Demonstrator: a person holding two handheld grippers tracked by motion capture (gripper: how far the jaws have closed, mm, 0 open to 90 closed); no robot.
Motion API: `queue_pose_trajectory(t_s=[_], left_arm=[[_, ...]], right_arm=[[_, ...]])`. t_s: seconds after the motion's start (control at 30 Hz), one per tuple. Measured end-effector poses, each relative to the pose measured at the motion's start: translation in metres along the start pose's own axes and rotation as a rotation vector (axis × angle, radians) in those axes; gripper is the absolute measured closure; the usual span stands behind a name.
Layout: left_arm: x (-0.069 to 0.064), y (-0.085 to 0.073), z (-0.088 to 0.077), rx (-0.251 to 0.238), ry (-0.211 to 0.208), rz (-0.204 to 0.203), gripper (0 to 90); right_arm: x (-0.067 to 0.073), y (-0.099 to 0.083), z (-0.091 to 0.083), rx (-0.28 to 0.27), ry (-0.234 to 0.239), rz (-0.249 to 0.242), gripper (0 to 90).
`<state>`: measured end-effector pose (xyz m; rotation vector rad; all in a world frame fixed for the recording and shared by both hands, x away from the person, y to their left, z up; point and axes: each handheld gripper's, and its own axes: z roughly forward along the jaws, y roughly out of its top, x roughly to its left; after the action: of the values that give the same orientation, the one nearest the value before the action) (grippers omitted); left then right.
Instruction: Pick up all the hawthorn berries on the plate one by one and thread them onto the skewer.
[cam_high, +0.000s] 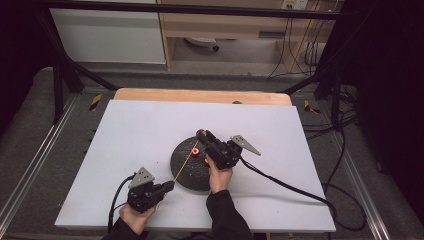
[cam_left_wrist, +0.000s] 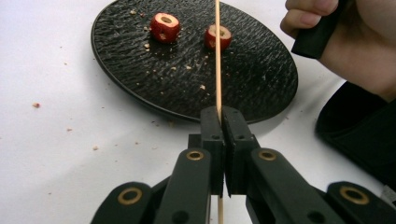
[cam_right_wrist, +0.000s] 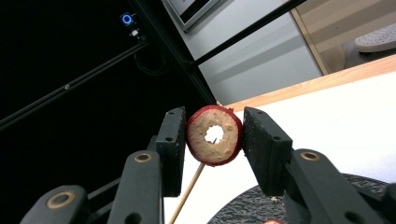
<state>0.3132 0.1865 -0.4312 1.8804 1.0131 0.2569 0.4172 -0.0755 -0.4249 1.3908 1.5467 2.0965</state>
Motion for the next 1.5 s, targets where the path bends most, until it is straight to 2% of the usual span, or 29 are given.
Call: queue_pose_trajectory(t_s=[0.17,0.37,0.5,0.67,0.8,0.93,1.1,1.23,1.5], left_arm=[[0.0,0.0,-0.002,0.003,0.005,0.0,88.1],[0.004,0.0,-0.004,0.011,0.033,0.066,88.0],[0.004,0.001,-0.005,0.009,0.032,0.071,88.0],[0.001,0.0,-0.004,0.005,0.019,0.062,88.0],[0.001,0.0,-0.004,-0.003,0.0,0.023,88.1],[-0.002,0.0,-0.002,-0.004,-0.006,0.0,88.1],[-0.004,0.001,0.0,-0.025,-0.003,-0.005,88.1],[-0.004,0.002,0.001,-0.031,-0.001,-0.002,88.1],[-0.004,0.005,0.005,-0.031,-0.001,0.001,88.1]], right_arm=[[0.001,0.0,-0.002,0.008,-0.001,-0.011,60.8],[0.002,0.006,-0.004,0.055,0.002,-0.004,61.0],[0.003,0.009,-0.005,0.075,0.009,0.019,61.3],[0.002,0.01,-0.005,0.059,0.006,0.007,61.5],[0.002,0.009,-0.004,0.039,-0.008,-0.015,61.5],[0.001,0.005,-0.003,0.051,-0.01,-0.038,61.5],[0.003,0.001,-0.004,0.056,0.01,-0.019,61.5],[0.005,0.0,-0.006,0.069,0.025,0.006,61.5],[0.008,-0.007,-0.009,0.095,0.04,0.021,61.5]])
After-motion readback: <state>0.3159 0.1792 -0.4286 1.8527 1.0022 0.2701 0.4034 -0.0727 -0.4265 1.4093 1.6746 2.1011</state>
